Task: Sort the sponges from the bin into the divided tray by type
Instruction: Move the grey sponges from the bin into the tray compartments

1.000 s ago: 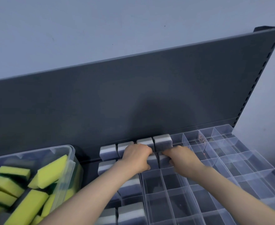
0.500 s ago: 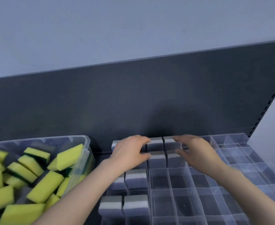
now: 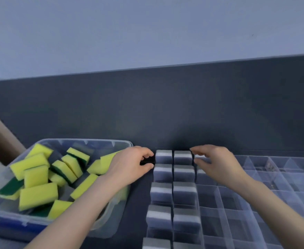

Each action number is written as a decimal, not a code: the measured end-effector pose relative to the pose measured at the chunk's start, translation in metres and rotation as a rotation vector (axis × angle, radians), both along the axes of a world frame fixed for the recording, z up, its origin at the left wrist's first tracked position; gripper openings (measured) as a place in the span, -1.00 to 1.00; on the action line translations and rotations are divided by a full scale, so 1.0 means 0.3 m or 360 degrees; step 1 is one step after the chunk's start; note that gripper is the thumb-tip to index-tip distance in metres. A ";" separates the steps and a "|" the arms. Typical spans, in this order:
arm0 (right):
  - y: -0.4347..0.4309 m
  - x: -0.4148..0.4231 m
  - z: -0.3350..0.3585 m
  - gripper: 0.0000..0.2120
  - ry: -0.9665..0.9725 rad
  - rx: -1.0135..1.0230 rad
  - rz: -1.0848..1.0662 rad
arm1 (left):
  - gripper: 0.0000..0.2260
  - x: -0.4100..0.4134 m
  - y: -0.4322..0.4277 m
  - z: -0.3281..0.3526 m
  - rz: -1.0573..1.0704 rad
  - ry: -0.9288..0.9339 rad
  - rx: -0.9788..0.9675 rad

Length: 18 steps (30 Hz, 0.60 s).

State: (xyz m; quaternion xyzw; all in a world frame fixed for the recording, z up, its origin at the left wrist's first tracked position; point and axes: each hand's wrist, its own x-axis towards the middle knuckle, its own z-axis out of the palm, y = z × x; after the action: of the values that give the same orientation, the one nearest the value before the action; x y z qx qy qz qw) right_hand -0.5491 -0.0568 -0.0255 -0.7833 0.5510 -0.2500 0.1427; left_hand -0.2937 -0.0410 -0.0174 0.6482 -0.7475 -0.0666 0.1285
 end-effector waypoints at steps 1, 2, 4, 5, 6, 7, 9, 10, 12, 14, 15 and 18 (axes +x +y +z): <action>0.002 0.034 -0.002 -0.69 0.0000 -0.0002 0.0015 | -0.72 0.033 0.001 -0.001 0.0011 -0.0018 0.0003; 0.004 0.072 -0.006 -0.70 0.0005 0.0002 0.0030 | -0.71 0.068 0.004 -0.002 0.0021 -0.0041 0.0002; 0.011 0.157 -0.007 -0.70 0.0026 0.0009 0.0051 | -0.70 0.146 0.016 -0.005 0.0024 -0.0103 -0.0006; 0.015 0.203 -0.006 -0.70 0.0031 0.0018 0.0062 | -0.69 0.188 0.025 -0.007 0.0018 -0.0141 -0.0002; 0.021 0.252 -0.002 -0.69 0.0033 0.0032 0.0077 | -0.68 0.233 0.035 -0.008 0.0013 -0.0180 0.0008; 0.027 0.303 0.004 -0.67 0.0048 0.0043 0.0094 | -0.66 0.283 0.044 -0.010 0.0011 -0.0220 0.0017; 0.035 0.402 0.016 -0.66 0.0100 0.0051 0.0129 | -0.64 0.393 0.059 -0.012 0.0027 -0.0280 0.0029; 0.036 0.450 0.020 -0.66 0.0121 0.0052 0.0144 | -0.63 0.450 0.065 -0.012 0.0041 -0.0294 0.0031; 0.037 0.541 0.022 -0.67 0.0132 0.0029 0.0171 | -0.63 0.563 0.076 -0.009 0.0071 -0.0299 0.0028; 0.046 0.628 0.022 -0.68 0.0134 0.0020 0.0197 | -0.66 0.669 0.085 -0.007 0.0106 -0.0291 0.0019; 0.052 0.671 0.021 -0.68 0.0152 0.0016 0.0206 | -0.66 0.718 0.089 -0.007 0.0125 -0.0280 0.0019; 0.075 0.794 0.014 -0.66 0.0251 0.0023 0.0244 | -0.66 0.860 0.100 -0.011 0.0144 -0.0226 0.0052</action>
State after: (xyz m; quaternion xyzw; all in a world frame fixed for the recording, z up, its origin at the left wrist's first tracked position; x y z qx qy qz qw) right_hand -0.3107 -0.0342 -0.0212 -0.8394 0.5008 -0.1719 0.1232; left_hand -0.0356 -0.0111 -0.0207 0.6864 -0.7236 -0.0268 0.0675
